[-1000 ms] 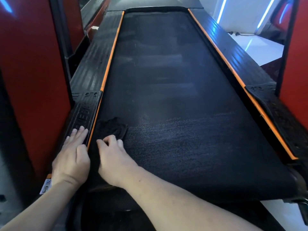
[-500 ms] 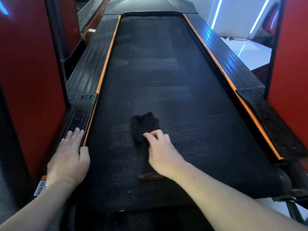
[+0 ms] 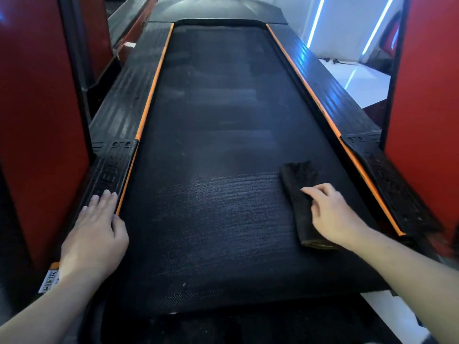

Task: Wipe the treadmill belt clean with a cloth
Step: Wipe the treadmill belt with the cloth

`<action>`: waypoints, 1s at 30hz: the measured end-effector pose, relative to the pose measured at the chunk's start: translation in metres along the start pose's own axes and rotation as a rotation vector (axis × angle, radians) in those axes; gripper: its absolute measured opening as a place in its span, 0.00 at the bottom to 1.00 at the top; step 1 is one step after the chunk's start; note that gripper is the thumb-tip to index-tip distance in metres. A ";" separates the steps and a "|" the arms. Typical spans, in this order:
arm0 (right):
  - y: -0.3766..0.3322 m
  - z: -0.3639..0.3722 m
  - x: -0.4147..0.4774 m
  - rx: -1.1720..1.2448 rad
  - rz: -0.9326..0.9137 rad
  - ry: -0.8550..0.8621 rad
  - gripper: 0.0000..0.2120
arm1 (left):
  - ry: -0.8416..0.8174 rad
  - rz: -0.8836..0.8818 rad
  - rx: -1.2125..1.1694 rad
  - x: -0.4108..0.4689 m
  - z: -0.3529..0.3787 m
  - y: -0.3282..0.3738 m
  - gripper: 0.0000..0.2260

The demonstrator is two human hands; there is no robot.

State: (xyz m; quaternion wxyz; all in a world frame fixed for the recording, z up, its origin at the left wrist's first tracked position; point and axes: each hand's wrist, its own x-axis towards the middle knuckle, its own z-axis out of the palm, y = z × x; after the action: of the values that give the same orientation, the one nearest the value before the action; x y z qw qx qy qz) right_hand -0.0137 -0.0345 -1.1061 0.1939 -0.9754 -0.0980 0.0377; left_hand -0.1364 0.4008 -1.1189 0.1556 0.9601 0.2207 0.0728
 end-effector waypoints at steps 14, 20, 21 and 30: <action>0.034 -0.028 -0.001 -0.067 0.352 0.056 0.20 | -0.001 -0.003 0.017 -0.001 0.002 0.000 0.25; 0.015 -0.021 -0.001 -0.132 0.317 0.005 0.27 | 0.001 0.008 0.053 0.002 0.004 -0.002 0.25; 0.010 -0.020 -0.001 -0.127 0.308 0.015 0.26 | 0.004 0.011 0.055 0.002 0.004 -0.002 0.25; -0.087 0.032 -0.013 -0.037 0.058 0.049 0.20 | 0.009 0.045 0.064 0.003 0.008 -0.008 0.28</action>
State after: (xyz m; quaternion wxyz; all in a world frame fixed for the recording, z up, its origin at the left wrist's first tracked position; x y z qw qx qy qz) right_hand -0.0454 0.0533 -1.1014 0.1771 -0.9818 -0.0658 0.0175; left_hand -0.1352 0.4070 -1.1287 0.1220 0.9690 0.2019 0.0737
